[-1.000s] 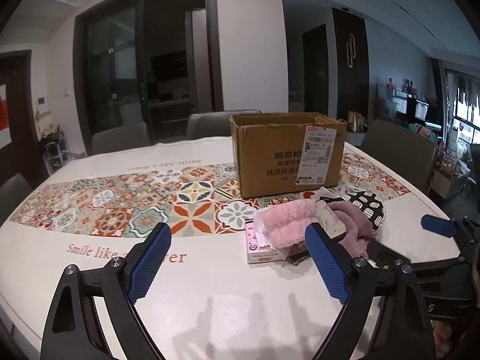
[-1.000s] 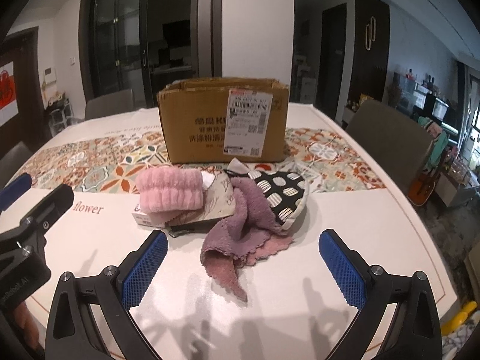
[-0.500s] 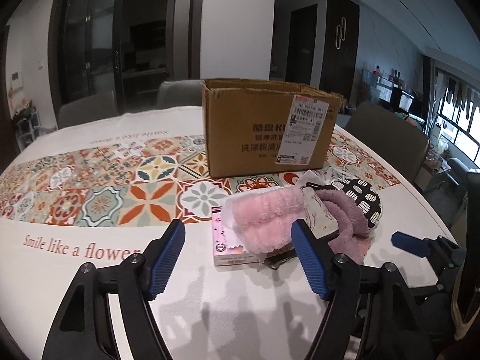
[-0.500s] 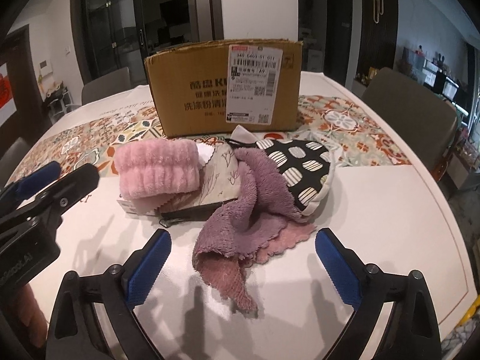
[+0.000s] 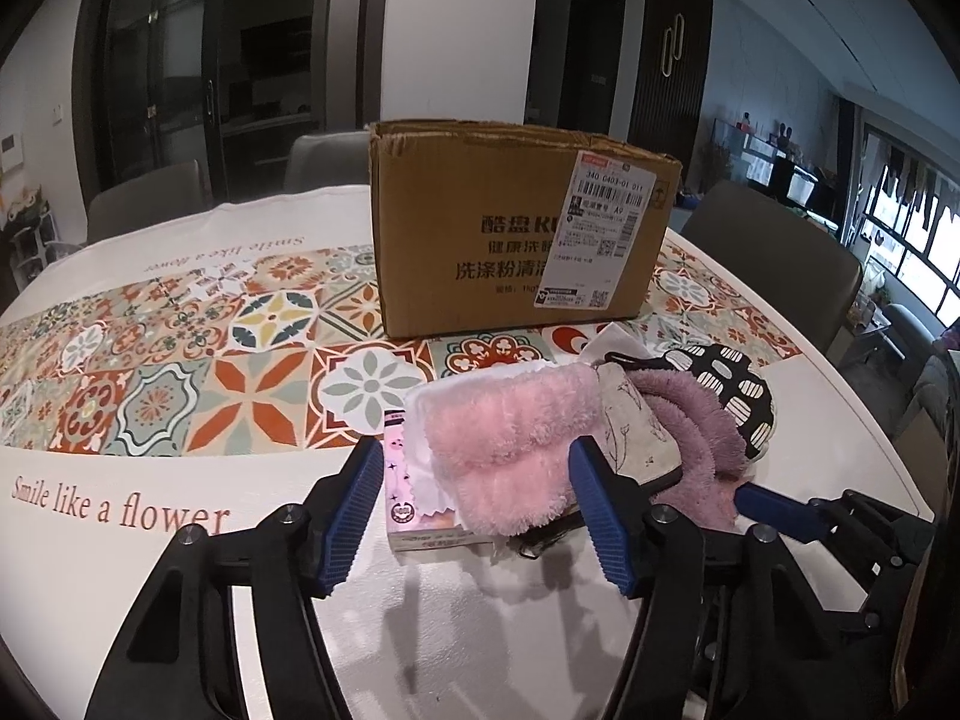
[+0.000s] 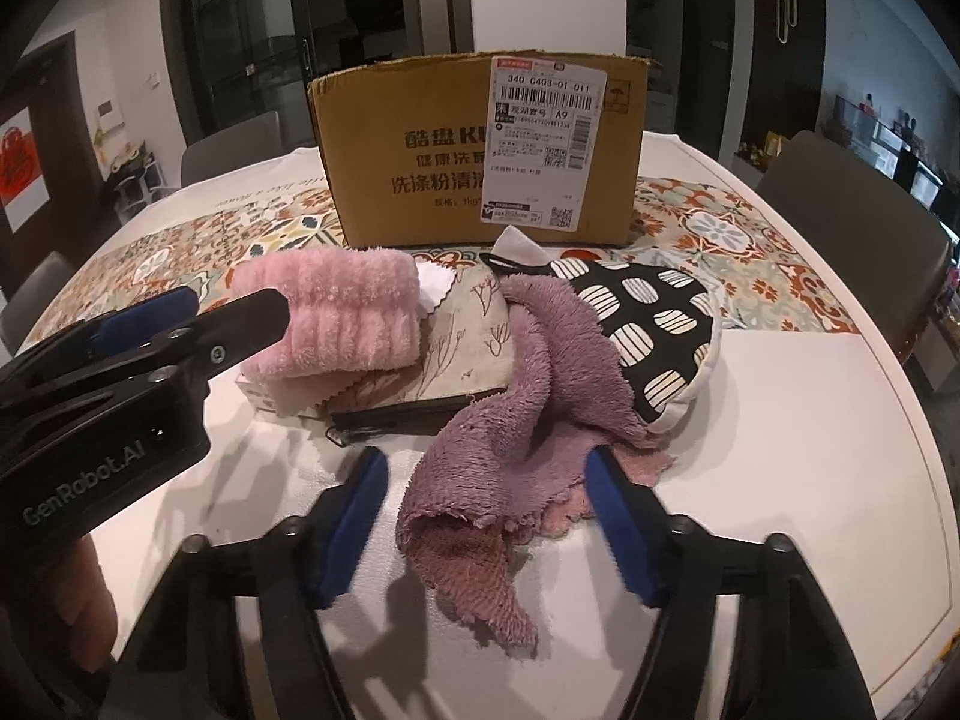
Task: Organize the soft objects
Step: 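Grasp the pink fluffy hair band with the left tool while the right tool grasps the mauve towel, then lift the hair band and mauve towel and carry both over the cardboard box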
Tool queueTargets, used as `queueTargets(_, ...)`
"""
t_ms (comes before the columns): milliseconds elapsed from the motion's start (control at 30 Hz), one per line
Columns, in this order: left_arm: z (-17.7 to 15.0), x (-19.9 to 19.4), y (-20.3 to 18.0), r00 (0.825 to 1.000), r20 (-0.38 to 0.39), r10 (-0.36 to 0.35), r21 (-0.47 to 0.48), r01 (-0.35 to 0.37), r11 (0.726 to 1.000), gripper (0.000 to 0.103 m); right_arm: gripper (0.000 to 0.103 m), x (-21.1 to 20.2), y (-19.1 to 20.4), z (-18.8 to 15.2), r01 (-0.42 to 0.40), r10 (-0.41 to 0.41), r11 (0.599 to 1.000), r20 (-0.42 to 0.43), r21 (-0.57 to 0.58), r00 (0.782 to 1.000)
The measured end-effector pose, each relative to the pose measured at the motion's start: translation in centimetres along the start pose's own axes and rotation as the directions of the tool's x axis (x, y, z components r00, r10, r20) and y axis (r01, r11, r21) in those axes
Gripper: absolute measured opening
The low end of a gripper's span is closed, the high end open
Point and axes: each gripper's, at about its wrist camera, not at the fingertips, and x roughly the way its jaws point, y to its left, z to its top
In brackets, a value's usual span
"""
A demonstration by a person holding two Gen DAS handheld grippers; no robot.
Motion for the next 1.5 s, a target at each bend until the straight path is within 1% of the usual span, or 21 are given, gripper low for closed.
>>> queueTargets(33,0.1,0.2,0.0,1.0,-0.005,-0.002,-0.001,0.002,1.0,0.062,0.055,0.2,-0.1,0.0,-0.004,0.004,1.0,-0.005,0.001,1.0)
queueTargets(100,0.1,0.5,-0.1,1.0,-0.01,-0.004,-0.001,0.004,1.0,0.062,0.049,0.5,-0.2,0.1,-0.009,0.01,1.0,-0.012,0.004,1.0)
queueTargets(167,0.1,0.8,-0.2,1.0,-0.012,-0.006,0.001,0.006,1.0,0.06,0.04,0.7,-0.4,0.2,-0.017,0.018,1.0,-0.015,0.011,1.0)
queueTargets(200,0.1,0.9,-0.3,1.0,-0.013,-0.008,0.001,0.008,1.0,0.059,0.039,0.7,-0.5,0.2,-0.023,0.023,1.0,-0.015,0.015,1.0)
queueTargets(267,0.2,1.2,-0.5,1.0,-0.022,-0.013,0.0,0.013,1.0,0.057,0.031,0.8,-0.7,0.2,-0.038,0.039,0.999,-0.017,0.024,0.999)
queueTargets(333,0.2,1.6,-0.6,0.999,-0.033,-0.021,-0.003,0.021,1.0,0.047,0.027,1.0,-0.8,0.2,-0.057,0.058,0.998,-0.024,0.036,0.998)
queueTargets(400,0.1,1.8,-0.7,0.999,-0.035,-0.02,-0.006,0.02,1.0,0.044,0.023,1.2,-1.1,0.2,-0.075,0.077,0.996,-0.031,0.051,0.997)
queueTargets(467,0.0,1.8,-0.8,0.999,-0.03,-0.014,-0.005,0.014,1.0,0.039,0.019,1.2,-1.3,0.2,-0.079,0.081,0.995,-0.03,0.056,0.996)
queueTargets(500,0.0,1.8,-0.8,1.0,-0.028,-0.011,-0.003,0.011,1.0,0.034,0.018,1.2,-1.3,0.2,-0.081,0.083,0.995,-0.028,0.058,0.996)
queueTargets(533,0.0,1.7,-0.8,1.0,-0.026,-0.009,-0.002,0.009,1.0,0.031,0.017,1.1,-1.4,0.3,-0.08,0.082,0.995,-0.026,0.059,0.996)
queueTargets(633,0.0,1.3,-0.9,1.0,-0.014,-0.013,-0.001,0.013,1.0,0.028,0.016,0.9,-1.5,0.3,-0.085,0.086,0.994,-0.018,0.063,0.996)
queueTargets(867,0.3,-0.1,-1.5,1.0,0.024,0.003,0.015,-0.003,1.0,0.027,0.012,-0.6,-1.8,0.7,-0.081,0.079,0.995,0.034,0.062,0.996)
queueTargets(1100,1.0,-2.4,-2.0,0.995,0.095,0.008,0.032,-0.011,0.999,0.027,0.011,-2.6,-2.3,1.3,-0.076,0.069,0.994,0.102,0.075,0.992)
queueTargets(1367,2.0,-5.0,-2.1,0.986,0.165,0.023,0.037,-0.03,0.999,0.027,0.009,-5.5,-2.3,2.3,-0.079,0.065,0.995,0.201,0.066,0.977)
queueTargets(1500,2.5,-5.9,-1.8,0.983,0.185,0.021,0.027,-0.027,0.999,0.027,0.009,-6.8,-2.0,3.1,-0.078,0.063,0.995,0.246,0.054,0.967)
